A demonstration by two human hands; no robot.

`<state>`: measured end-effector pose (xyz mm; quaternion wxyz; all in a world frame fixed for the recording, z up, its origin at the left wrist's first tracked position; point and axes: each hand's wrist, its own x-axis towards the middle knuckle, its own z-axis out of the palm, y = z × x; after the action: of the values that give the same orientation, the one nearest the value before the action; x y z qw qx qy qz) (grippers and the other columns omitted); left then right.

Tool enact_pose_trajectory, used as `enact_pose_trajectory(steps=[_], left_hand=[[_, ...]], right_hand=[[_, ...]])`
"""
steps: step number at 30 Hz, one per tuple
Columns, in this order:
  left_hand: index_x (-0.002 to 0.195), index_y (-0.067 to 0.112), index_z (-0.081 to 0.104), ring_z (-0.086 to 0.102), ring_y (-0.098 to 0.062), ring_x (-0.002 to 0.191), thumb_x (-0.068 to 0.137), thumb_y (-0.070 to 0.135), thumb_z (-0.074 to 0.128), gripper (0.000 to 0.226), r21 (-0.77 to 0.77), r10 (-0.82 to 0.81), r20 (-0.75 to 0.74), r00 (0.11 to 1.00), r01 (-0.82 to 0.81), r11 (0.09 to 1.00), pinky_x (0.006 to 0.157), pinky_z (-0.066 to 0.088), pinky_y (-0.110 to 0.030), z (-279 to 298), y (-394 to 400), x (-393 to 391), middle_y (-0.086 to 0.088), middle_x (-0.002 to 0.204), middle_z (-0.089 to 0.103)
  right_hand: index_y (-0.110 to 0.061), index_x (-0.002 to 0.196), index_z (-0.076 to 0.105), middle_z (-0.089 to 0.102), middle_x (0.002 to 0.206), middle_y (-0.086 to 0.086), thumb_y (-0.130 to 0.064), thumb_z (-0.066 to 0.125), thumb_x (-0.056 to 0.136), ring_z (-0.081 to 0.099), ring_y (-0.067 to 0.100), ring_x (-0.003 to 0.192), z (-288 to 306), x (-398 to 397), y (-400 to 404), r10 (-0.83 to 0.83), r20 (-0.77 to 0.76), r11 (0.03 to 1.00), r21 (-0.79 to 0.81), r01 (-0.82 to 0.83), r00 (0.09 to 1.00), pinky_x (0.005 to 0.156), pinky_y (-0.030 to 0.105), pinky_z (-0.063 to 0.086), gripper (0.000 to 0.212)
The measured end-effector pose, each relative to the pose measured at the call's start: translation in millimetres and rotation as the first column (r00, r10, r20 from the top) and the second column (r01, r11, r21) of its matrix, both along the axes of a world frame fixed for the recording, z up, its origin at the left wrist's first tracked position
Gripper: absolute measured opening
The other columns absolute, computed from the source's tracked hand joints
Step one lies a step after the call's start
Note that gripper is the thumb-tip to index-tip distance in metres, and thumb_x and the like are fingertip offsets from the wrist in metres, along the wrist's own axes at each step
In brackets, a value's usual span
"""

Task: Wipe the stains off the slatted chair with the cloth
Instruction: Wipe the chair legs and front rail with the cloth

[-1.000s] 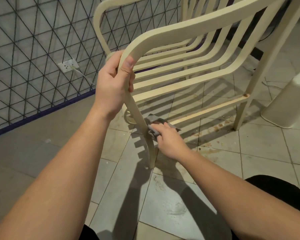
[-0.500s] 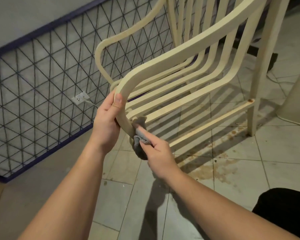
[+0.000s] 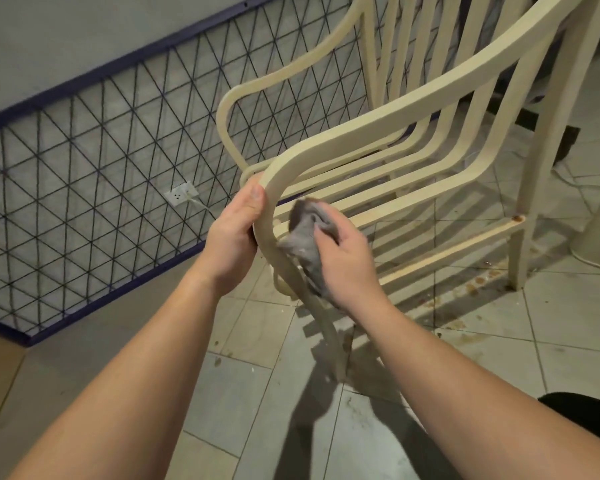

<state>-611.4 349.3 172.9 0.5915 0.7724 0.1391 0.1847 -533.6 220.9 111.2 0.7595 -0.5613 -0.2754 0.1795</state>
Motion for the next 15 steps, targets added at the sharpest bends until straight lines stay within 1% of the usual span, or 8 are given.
enact_pose_trajectory(steps=[1, 3, 5, 8, 10, 13, 14, 15], left_hand=[[0.148, 0.014, 0.047, 0.054, -0.034, 0.128, 0.104, 0.04, 0.04, 0.051, -0.027, 0.009, 0.011, 1.0, -0.009, 1.0, 0.113, 0.04, -0.048, 1, -1, 0, -0.018, 0.138, 0.056], [0.146, 0.017, 0.05, 0.058, -0.029, 0.116, 0.102, 0.041, 0.042, 0.051, -0.075, 0.023, 0.026, 0.999, -0.021, 0.997, 0.102, 0.047, -0.044, 2, -3, -2, -0.018, 0.128, 0.058], [0.143, 0.022, 0.054, 0.053, -0.037, 0.123, 0.1, 0.044, 0.045, 0.049, -0.087, 0.034, 0.04, 0.999, -0.03, 0.996, 0.11, 0.04, -0.05, 2, -3, -2, -0.021, 0.137, 0.054], [0.144, 0.027, 0.055, 0.041, -0.041, 0.14, 0.098, 0.051, 0.049, 0.051, -0.055, 0.043, 0.035, 0.998, -0.041, 0.998, 0.119, 0.025, -0.063, 2, -3, -2, -0.015, 0.148, 0.051], [0.147, 0.028, 0.051, 0.042, -0.035, 0.142, 0.098, 0.052, 0.049, 0.054, -0.031, 0.036, 0.047, 0.998, -0.035, 0.999, 0.118, 0.026, -0.065, 2, -6, -1, -0.01, 0.15, 0.051], [0.148, 0.029, 0.05, 0.045, -0.027, 0.142, 0.102, 0.046, 0.045, 0.049, -0.043, 0.046, 0.081, 0.996, -0.042, 0.998, 0.12, 0.029, -0.058, 2, -8, -1, -0.005, 0.151, 0.051], [0.148, 0.029, 0.049, 0.045, -0.024, 0.142, 0.102, 0.043, 0.044, 0.048, -0.053, 0.041, 0.083, 0.996, -0.037, 0.998, 0.12, 0.029, -0.054, 2, -9, 0, -0.003, 0.151, 0.052], [0.149, 0.028, 0.048, 0.046, -0.022, 0.142, 0.104, 0.039, 0.043, 0.048, -0.07, 0.028, 0.083, 0.996, -0.022, 0.997, 0.12, 0.03, -0.05, 3, -9, -1, -0.002, 0.15, 0.053]], right_hand=[[-0.022, 0.137, 0.058, 0.063, 0.13, -0.008, -0.01, 0.047, 0.102, 0.058, 0.005, 0.119, 9, -8, 3, 0.049, 0.023, 0.998, 0.048, -0.05, 0.999, 0.097, 0.021, 0.051, 0.038], [-0.028, 0.137, 0.057, 0.064, 0.13, -0.01, -0.011, 0.049, 0.102, 0.057, 0.001, 0.122, 2, -28, 6, 0.109, 0.078, 0.994, 0.016, -0.111, 0.991, 0.102, 0.022, 0.048, 0.041], [-0.033, 0.134, 0.06, 0.064, 0.129, -0.017, -0.007, 0.049, 0.1, 0.054, -0.004, 0.123, -21, -33, -2, 0.133, 0.08, 0.988, -0.09, -0.126, 0.988, 0.108, 0.022, 0.043, 0.044], [-0.034, 0.126, 0.063, 0.067, 0.122, -0.014, -0.011, 0.051, 0.101, 0.058, 0.004, 0.12, -27, -14, -15, 0.073, -0.032, 0.983, -0.166, -0.078, 0.997, 0.106, 0.029, 0.047, 0.036], [-0.027, 0.124, 0.063, 0.069, 0.119, -0.007, -0.019, 0.051, 0.102, 0.061, 0.008, 0.115, -4, 4, -14, -0.034, -0.123, 0.996, -0.085, 0.024, 0.992, 0.104, 0.034, 0.049, 0.027], [-0.02, 0.104, 0.064, 0.071, 0.109, 0.003, -0.024, 0.05, 0.102, 0.066, 0.014, 0.109, 46, 23, -6, -0.102, -0.408, 0.949, 0.233, 0.211, 0.907, 0.101, 0.04, 0.052, 0.014], [-0.018, 0.098, 0.063, 0.071, 0.105, 0.005, -0.025, 0.051, 0.102, 0.067, 0.015, 0.106, 56, 22, -2, -0.113, -0.454, 0.928, 0.269, 0.257, 0.884, 0.1, 0.041, 0.053, 0.015], [-0.017, 0.095, 0.063, 0.071, 0.1, 0.006, -0.028, 0.051, 0.102, 0.068, 0.016, 0.101, 62, 16, 2, -0.13, -0.43, 0.938, 0.237, 0.251, 0.894, 0.096, 0.041, 0.054, 0.018]])
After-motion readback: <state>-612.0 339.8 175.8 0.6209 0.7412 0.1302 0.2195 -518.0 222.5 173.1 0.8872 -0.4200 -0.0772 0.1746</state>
